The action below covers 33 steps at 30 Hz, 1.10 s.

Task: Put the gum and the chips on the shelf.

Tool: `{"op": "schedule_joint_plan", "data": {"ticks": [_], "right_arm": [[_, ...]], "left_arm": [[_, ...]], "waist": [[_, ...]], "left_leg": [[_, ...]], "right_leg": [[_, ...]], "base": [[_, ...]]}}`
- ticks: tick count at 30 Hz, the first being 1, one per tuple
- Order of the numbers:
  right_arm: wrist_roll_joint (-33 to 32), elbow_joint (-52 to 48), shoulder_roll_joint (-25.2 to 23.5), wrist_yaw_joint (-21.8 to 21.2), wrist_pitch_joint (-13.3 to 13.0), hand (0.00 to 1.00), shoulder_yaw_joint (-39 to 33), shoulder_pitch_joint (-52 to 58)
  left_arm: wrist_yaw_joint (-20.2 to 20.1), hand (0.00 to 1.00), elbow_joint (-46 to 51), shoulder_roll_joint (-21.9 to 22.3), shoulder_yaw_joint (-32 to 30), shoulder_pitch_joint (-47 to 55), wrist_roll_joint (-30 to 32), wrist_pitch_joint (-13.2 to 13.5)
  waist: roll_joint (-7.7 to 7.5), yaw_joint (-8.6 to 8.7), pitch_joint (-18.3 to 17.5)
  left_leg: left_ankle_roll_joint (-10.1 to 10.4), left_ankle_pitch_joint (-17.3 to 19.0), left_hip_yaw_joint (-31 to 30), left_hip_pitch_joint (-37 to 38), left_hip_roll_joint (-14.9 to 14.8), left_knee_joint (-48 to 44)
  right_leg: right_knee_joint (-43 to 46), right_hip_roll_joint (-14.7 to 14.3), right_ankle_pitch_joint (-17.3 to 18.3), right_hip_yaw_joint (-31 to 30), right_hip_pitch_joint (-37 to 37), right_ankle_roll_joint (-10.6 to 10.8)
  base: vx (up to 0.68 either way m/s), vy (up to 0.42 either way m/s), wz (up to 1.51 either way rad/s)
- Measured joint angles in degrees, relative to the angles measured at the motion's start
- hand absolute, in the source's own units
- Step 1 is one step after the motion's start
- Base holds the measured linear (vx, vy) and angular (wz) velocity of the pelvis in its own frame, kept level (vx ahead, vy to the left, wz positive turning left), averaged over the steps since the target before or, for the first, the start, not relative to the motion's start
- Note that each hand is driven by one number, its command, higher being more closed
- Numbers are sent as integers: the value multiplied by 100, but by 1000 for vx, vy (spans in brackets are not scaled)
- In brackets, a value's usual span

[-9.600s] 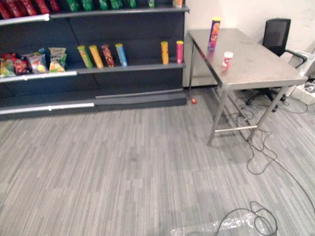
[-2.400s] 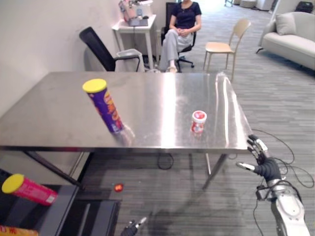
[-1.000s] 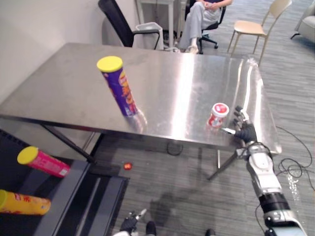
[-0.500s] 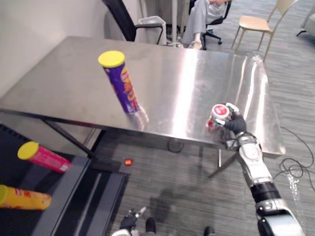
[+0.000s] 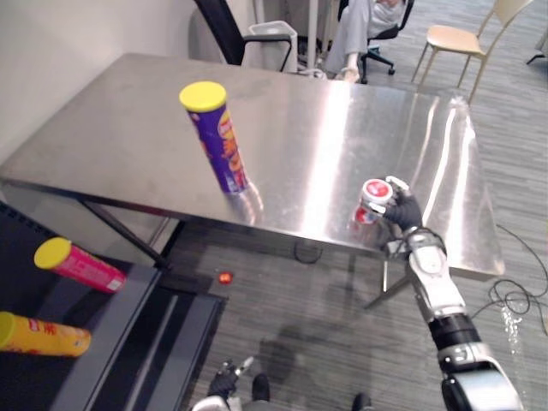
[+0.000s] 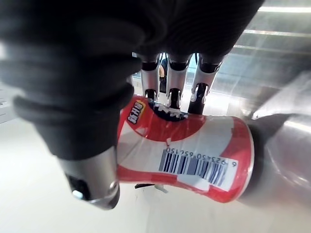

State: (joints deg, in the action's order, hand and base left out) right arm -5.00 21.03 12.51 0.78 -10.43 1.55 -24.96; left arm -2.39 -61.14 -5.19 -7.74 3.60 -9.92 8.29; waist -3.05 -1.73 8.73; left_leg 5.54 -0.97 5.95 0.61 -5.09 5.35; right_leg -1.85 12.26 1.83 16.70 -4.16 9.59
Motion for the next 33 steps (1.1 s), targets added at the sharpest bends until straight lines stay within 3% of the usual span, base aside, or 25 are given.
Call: {"op": "schedule_joint_plan", "data": {"ticks": [4,15,17,22,26,29,33], "right_arm": [[0,-270,0,-19,13,100,94,15],[-298,-2760,108,-453,-88,100,-364,1398],[-410,-2831,122,-508,-116,100,-408,1540],[-564,-3214,121,-536,-170,100,-654,2103],[-694,-3224,95,-623,-175,100,-725,2267],[-853,-3208,49,-630,-181,100,-666,2287],[-964,-2943,24,-618,-196,100,-178,1972]], "left_arm": [[14,0,9,1,-7,2,2,-11],[29,0,9,10,-116,22,217,-14],[28,0,-4,0,-122,48,217,-14],[-1,0,-11,1,-147,62,216,-15],[-24,0,-32,4,-182,63,194,-15],[-43,0,-33,12,-230,63,98,-17],[-76,0,-7,51,-325,59,-150,-14]], "waist": [[-1,3,0],[-10,88,-3],[-11,167,-3],[-2,178,-10],[3,170,-9],[40,156,-10],[154,104,36]], "left_leg": [[0,0,10,10,-3,0],[1,2,-29,106,-3,-36],[2,2,-30,148,-8,-50],[17,18,-6,221,-24,-100],[39,151,-29,195,-50,-405],[33,352,-257,-114,-61,-1007],[123,143,-957,-682,-101,-1163]], "right_leg": [[0,1,-6,-15,-3,8],[2,7,-6,20,-149,10],[2,4,-5,18,-191,11],[41,1,7,-27,-216,11],[569,66,269,-91,-85,-3],[969,125,482,17,6,-12],[1212,57,598,614,189,-135]], "base": [[0,0,0],[0,-3,2],[-40,-18,-2],[-70,-14,-6],[-55,-3,-1],[-60,-16,28],[-118,-65,79]]}}
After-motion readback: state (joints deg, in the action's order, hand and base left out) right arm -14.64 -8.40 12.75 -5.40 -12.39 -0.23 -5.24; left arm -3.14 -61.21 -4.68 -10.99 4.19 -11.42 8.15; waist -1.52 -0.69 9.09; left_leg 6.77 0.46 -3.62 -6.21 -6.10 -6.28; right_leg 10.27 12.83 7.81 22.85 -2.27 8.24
